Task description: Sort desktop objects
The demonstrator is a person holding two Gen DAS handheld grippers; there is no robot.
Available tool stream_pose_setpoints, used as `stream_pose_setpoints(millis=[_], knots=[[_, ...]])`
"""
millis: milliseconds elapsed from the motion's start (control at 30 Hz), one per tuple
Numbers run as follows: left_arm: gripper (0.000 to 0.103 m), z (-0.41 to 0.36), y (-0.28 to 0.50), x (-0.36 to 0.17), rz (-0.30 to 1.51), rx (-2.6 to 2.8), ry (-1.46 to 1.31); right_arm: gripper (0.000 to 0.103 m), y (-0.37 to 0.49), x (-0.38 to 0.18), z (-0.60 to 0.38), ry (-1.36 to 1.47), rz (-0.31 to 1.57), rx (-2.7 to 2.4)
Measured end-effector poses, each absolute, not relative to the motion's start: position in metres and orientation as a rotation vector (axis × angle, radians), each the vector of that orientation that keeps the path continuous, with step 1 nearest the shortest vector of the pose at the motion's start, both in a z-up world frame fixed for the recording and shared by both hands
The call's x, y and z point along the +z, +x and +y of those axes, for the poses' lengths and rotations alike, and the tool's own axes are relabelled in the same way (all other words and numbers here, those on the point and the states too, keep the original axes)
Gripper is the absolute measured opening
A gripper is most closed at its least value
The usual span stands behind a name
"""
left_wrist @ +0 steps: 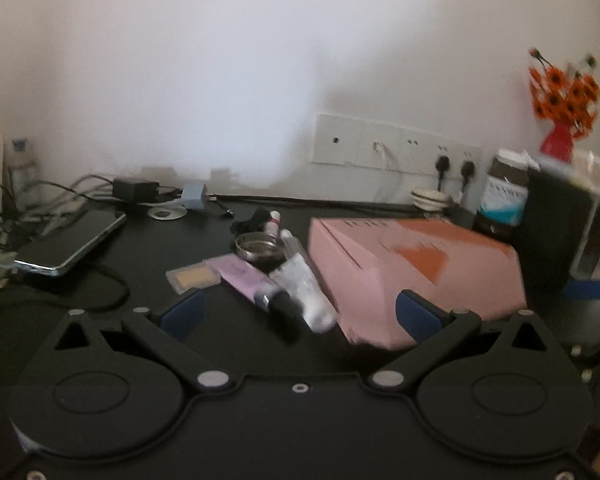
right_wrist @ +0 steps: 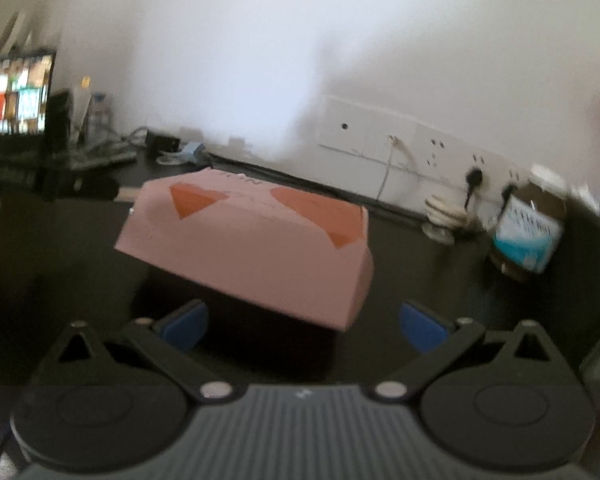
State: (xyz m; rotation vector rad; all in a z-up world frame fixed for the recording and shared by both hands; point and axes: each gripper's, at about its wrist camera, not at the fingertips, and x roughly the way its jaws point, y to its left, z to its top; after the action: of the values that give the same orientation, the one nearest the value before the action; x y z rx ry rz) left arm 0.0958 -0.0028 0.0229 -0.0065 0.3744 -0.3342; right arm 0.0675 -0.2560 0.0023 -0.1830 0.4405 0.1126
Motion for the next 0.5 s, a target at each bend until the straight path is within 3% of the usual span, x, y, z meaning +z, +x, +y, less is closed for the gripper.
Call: stream_pose_setpoints(millis=[500], knots=[[0.103,-0.007,0.006,-0.004,0.419,-0.239,0.008,0.102,-0.053,-0.032,-0.275,-0.03,0.437,0.07]])
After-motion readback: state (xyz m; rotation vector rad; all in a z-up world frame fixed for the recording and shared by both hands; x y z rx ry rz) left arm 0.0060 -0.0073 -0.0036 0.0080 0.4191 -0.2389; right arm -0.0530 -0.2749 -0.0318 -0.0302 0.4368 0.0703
